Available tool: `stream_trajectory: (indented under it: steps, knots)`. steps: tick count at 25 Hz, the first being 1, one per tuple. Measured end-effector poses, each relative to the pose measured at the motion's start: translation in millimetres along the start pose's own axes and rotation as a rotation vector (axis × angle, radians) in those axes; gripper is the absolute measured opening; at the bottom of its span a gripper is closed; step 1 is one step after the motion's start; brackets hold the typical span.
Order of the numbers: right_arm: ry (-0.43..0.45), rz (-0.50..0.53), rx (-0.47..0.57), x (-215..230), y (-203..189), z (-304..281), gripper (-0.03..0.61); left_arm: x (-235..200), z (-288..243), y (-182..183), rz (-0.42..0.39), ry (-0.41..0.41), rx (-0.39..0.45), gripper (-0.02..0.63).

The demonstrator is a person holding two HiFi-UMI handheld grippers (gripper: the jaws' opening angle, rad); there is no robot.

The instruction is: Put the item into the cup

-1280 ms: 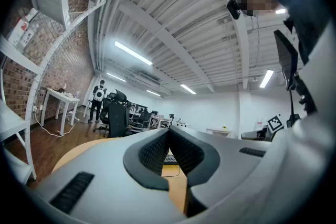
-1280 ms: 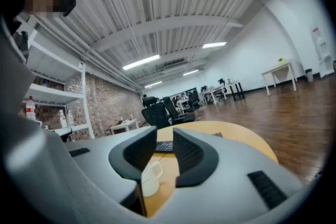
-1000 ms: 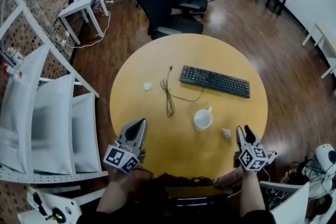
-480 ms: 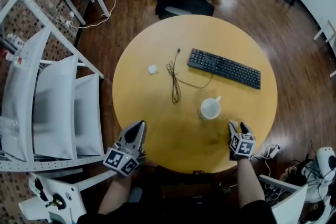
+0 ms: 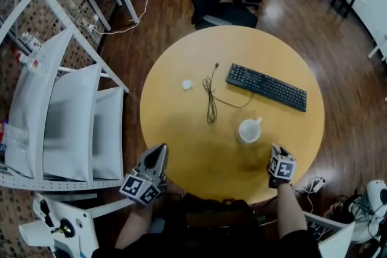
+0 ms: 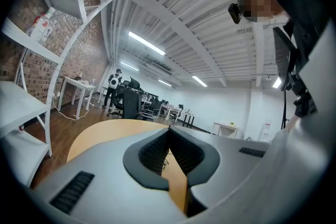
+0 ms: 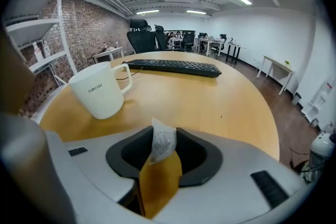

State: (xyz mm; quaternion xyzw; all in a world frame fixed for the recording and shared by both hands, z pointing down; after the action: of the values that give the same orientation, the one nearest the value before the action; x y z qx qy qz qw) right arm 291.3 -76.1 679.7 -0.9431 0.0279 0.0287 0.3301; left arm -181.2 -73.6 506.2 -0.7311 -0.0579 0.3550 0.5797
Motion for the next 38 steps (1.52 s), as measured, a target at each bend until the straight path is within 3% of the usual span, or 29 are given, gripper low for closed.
stream_trajectory:
  steps: [11,16,22,27,34,38]
  knots:
    - [-0.019,0.013,0.223,18,73,41,0.135,2,-21,13,-0.039,-0.069,0.034,-0.006]
    - [0.061,0.058,0.387,-7,120,69,0.135,7,-25,17,-0.086,-0.102,0.026,-0.006]
    - [0.232,0.148,0.520,-60,162,93,0.135,7,-22,16,-0.086,-0.120,0.028,-0.006]
    - [0.296,0.207,0.537,-91,166,94,0.138,14,-21,13,-0.061,-0.139,0.030,-0.006]
    - [0.323,0.247,0.469,-97,153,79,0.144,7,-5,10,0.001,-0.120,0.032,-0.006]
    - [0.312,0.314,0.412,-99,144,68,0.253,1,4,9,0.007,-0.092,0.025,-0.006]
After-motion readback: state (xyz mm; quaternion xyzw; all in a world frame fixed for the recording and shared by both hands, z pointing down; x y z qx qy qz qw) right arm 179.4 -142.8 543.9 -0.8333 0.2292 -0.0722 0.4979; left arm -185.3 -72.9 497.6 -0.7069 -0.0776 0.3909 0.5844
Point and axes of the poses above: the fingertips, and each gripper's own axes: z backward along the fingers, x to its right, y out of its top, the point moved 6 cm from there along z, backward along the fingers, and after that the axes turned 9 degrees about z, right-handed, at the moved point
